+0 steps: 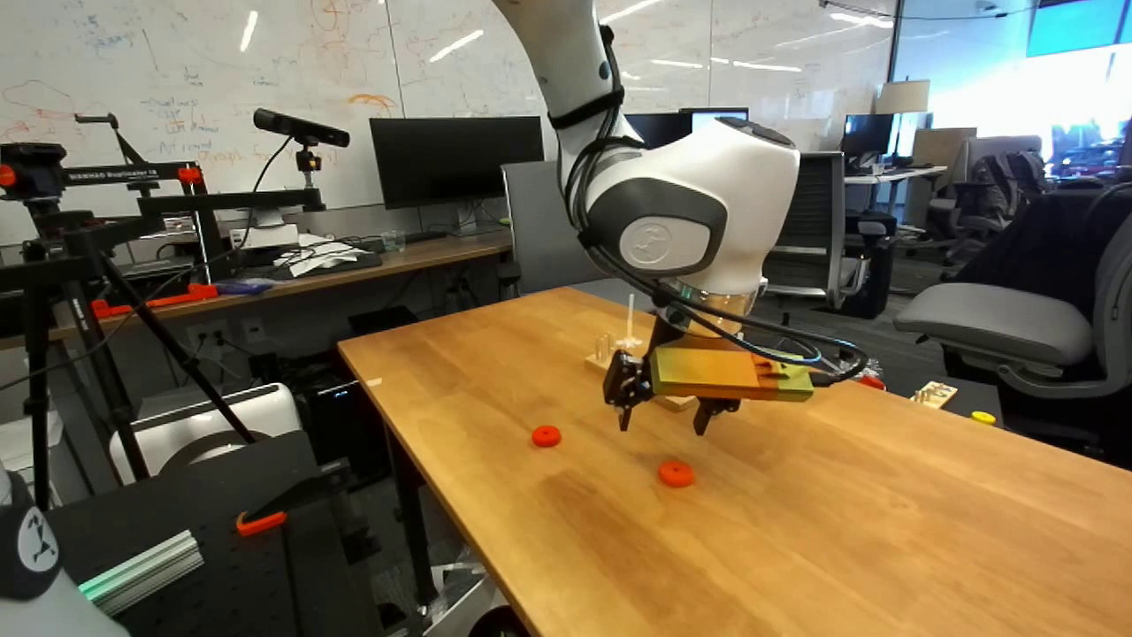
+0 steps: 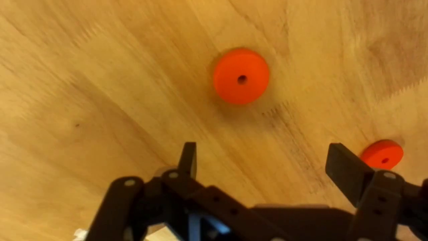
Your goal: Pick up the orange ring on the right and place it on the wooden stand
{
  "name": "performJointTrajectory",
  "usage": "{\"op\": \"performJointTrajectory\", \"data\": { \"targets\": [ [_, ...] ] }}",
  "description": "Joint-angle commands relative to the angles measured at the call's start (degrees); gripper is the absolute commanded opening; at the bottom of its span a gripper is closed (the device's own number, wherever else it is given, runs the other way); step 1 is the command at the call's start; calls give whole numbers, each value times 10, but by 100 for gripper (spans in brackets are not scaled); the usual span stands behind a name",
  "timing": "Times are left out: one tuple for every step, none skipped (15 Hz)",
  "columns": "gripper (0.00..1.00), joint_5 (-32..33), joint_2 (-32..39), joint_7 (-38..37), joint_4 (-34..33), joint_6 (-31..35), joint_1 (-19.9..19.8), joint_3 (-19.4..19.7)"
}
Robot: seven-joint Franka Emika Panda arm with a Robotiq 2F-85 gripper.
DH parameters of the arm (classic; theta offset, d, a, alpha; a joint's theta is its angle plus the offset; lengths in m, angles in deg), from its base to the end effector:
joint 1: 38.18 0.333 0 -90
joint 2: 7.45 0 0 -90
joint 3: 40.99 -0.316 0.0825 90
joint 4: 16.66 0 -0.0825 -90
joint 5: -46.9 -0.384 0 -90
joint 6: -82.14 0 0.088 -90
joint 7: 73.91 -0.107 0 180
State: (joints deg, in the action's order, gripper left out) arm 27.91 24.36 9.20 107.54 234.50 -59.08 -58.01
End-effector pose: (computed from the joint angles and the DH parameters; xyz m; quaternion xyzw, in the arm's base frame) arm 0.5507 -0.0400 0.1396 -0.8565 -0.4929 -0.0817 0.1294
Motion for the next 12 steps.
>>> {"op": "performJointTrajectory", "data": {
  "targets": [
    [100, -24, 7, -44, -20, -10, 7, 18],
    [100, -25, 10, -60, -21, -5, 9, 23],
    [100, -25, 13, -80, -21, 0, 12, 29],
    [100, -22, 16, -101, -23, -4, 15, 36],
    [100, -15, 18, -125, -23, -6, 20, 45],
    [100, -12, 20, -148, -23, -3, 24, 53],
    [100, -11, 23, -162, -22, -1, 24, 55],
    [100, -6, 25, -183, -21, 2, 30, 63],
    [100, -6, 26, -196, -20, 4, 29, 63],
    [100, -4, 25, -211, -17, 4, 31, 66],
    [100, 0, 23, -230, -12, 8, 36, 72],
    [100, 2, 21, -244, -9, 12, 38, 73]
  ]
}}
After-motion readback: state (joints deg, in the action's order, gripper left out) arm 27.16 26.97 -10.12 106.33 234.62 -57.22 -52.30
